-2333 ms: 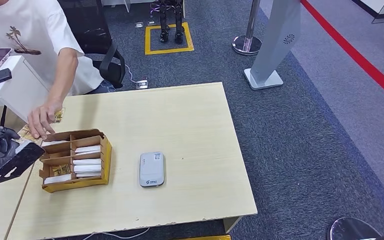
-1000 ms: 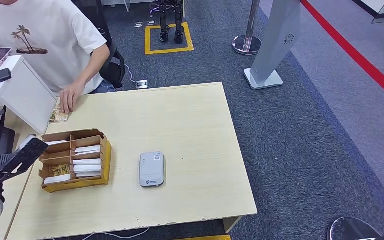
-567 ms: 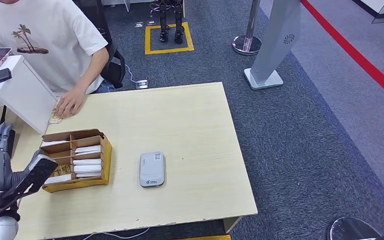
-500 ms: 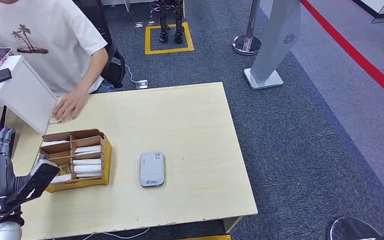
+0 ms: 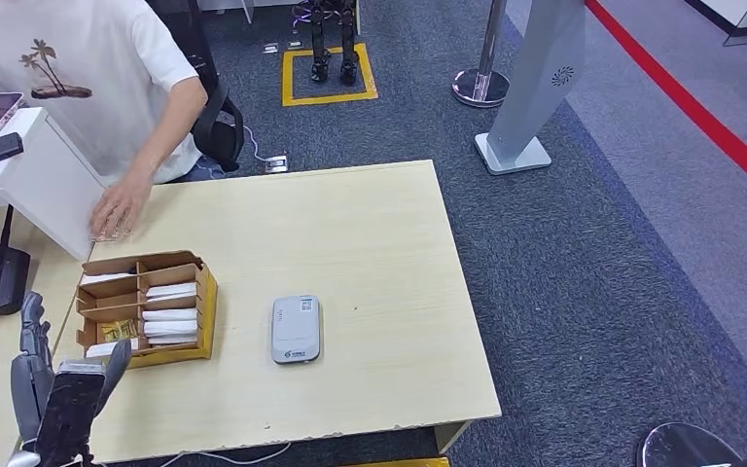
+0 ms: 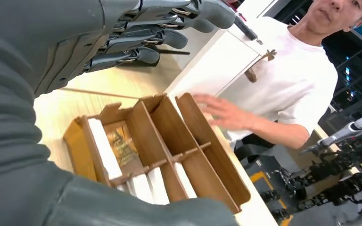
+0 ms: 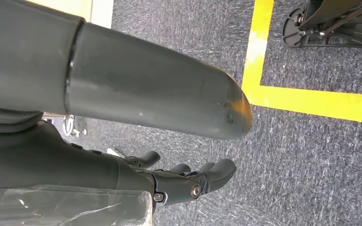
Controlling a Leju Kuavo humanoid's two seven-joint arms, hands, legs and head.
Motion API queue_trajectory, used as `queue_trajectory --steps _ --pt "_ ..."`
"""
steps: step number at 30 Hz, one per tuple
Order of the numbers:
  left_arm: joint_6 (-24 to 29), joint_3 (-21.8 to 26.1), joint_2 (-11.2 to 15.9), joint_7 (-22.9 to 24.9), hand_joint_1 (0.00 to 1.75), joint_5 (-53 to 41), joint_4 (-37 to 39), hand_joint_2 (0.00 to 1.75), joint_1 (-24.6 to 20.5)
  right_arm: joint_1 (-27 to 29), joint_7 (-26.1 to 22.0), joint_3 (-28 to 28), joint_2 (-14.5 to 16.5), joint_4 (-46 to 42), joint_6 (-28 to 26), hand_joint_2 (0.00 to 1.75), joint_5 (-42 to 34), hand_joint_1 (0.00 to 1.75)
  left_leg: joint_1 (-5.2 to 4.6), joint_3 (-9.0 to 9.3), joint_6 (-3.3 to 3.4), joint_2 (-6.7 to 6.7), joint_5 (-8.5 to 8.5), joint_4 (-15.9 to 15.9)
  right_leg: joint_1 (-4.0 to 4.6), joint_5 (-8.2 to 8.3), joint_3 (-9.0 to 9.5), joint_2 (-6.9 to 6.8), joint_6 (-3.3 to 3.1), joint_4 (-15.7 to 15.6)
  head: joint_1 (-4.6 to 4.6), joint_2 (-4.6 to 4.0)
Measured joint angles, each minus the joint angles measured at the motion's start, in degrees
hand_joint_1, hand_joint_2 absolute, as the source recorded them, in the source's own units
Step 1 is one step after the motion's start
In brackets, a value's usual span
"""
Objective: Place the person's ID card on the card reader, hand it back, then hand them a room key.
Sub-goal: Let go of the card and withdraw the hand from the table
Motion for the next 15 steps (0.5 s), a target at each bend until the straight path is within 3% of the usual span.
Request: queue_trajectory --steps 6,15 --pt "1.7 -0.6 -2.9 -1.4 0.00 0.8 -0.1 1.75 1.4 0.1 0.0 0.0 0.0 0.0 -0.7 0.00 -0.6 0.00 0.00 0.00 0.01 0.00 -0.01 0.0 0.00 0.00 0.00 0.00 0.00 0.0 0.01 0.00" --pt "3.9 -2.1 -4.9 -2.5 0.00 -0.7 -0.1 1.75 3.1 0.2 0.1 0.0 0.0 0.0 -1.0 0.00 -1.6 0.00 0.00 0.00 0.02 0.00 -0.01 0.0 0.00 -0.01 0.00 0.00 0.02 0.0 0.01 -0.01"
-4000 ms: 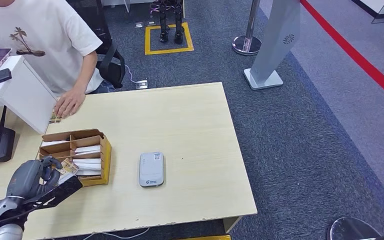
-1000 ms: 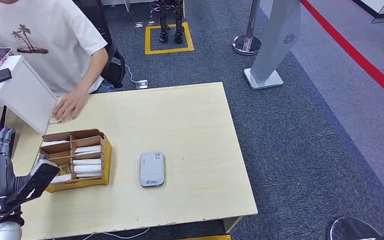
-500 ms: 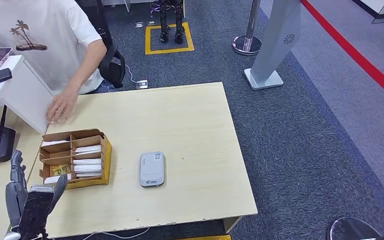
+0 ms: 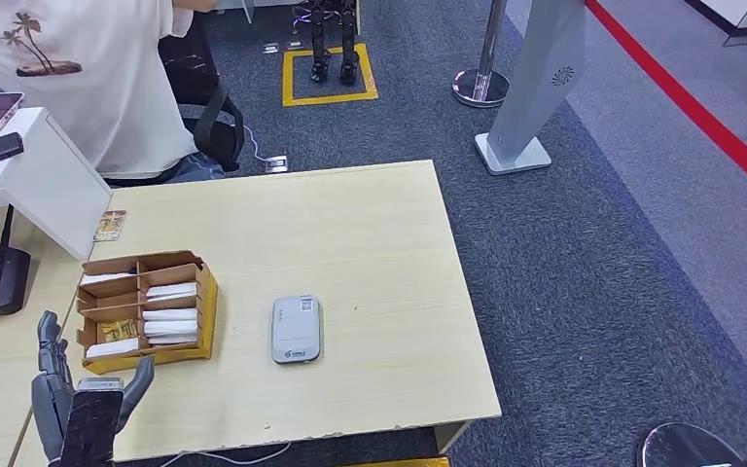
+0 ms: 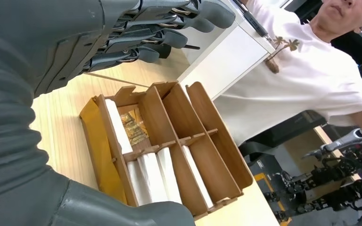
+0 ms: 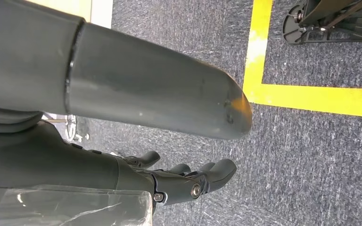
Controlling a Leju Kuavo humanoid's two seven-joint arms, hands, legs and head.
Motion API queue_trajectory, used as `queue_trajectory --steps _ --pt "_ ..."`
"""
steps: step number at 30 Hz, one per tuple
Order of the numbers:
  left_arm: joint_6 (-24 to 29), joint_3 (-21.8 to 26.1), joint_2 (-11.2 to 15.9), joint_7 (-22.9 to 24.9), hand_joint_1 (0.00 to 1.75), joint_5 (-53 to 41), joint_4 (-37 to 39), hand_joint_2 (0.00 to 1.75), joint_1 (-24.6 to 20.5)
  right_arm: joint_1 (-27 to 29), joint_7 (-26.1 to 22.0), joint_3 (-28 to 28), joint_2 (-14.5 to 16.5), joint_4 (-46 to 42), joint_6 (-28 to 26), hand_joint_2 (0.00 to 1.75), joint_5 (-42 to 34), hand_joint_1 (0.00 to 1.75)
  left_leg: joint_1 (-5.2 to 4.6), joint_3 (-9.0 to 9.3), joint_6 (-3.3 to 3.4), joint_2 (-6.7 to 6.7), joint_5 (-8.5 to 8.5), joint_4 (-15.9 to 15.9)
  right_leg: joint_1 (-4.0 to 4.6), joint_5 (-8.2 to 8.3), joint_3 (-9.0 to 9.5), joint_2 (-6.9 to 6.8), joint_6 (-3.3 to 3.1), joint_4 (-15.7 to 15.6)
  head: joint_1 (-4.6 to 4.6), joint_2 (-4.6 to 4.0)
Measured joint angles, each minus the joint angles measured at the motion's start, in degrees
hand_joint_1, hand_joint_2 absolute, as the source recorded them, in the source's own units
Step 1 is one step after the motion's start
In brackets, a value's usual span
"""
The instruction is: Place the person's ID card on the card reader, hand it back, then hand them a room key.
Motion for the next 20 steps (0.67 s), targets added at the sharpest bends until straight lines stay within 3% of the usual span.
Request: queue_trajectory --steps 20 --pt "1.7 -1.3 -1.0 -0.1 0.00 -0.6 0.0 1.75 0.1 0.0 0.1 0.0 0.0 0.0 -0.1 0.00 -0.7 0.00 0.00 -0.01 0.00 0.00 0.00 0.0 0.00 0.01 0.01 0.00 0.01 0.0 0.00 0.01"
